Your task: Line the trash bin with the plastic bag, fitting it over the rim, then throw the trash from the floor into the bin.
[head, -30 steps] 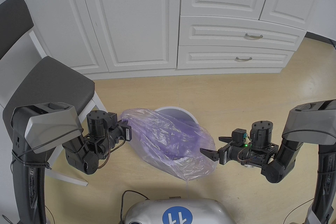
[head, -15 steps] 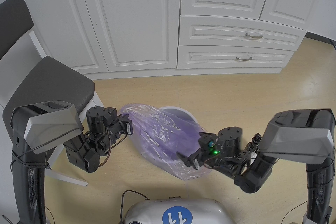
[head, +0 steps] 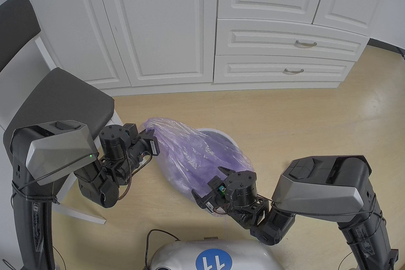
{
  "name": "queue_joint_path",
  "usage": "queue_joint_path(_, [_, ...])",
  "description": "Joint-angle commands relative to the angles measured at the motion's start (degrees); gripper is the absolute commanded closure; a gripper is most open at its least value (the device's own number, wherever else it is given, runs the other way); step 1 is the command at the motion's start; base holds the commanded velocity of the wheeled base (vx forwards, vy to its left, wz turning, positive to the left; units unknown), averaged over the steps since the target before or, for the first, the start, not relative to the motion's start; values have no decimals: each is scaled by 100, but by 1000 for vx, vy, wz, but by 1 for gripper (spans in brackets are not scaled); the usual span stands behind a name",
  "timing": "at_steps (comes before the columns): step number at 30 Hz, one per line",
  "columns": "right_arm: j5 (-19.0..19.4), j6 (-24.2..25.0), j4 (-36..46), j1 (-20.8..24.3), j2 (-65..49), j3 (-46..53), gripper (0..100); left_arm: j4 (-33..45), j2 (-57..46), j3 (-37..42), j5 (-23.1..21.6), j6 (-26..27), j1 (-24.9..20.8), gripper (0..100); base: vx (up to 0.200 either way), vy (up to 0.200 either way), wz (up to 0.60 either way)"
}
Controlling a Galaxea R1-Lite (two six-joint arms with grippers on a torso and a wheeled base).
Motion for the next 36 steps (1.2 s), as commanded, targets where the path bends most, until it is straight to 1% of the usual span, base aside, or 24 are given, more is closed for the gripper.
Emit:
queue_joint_path(1, [-27,-16,-30,-89,121,-154,0,-10,-58,99,-10,5,6,100,0,0,0])
queue_joint_path(7, [-27,-86,-48,-229,103,-215,0,-19,-49,135,-19,14,6,100,0,0,0])
queue_joint_path(10, [69,-244,-232,-335,367,-418,0,-10,-155,266,-63,5,15,100,0,0,0])
queue_joint_path(11, [69,-244,-276,-335,446,-505,100,-10,-163,345,-124,14,6,100,0,0,0])
queue_joint_path(15, [69,-236,-312,-379,402,-497,100,-19,-155,416,-317,5,6,100,0,0,0])
queue_joint_path(23, [122,-130,-320,-396,-257,-84,100,-10,65,372,-326,5,15,100,0,0,0])
queue_joint_path(25, [298,46,-312,-344,-336,31,100,-10,127,354,-326,14,15,100,0,0,0])
queue_joint_path(26, [315,54,-312,-335,-336,39,100,-10,135,354,-326,14,15,100,0,0,0])
queue_joint_path(28, [570,300,-294,-229,-354,92,100,-10,162,354,-326,14,15,100,0,0,0])
queue_joint_path(31, [623,397,-206,-150,-327,215,100,-10,109,381,-335,14,15,100,0,0,0])
queue_joint_path(32, [685,397,-215,-133,-301,242,0,-10,100,407,-361,14,15,100,0,0,0])
queue_joint_path(36, [816,441,-241,-115,-363,303,0,-19,48,416,-388,23,15,100,0,0,0])
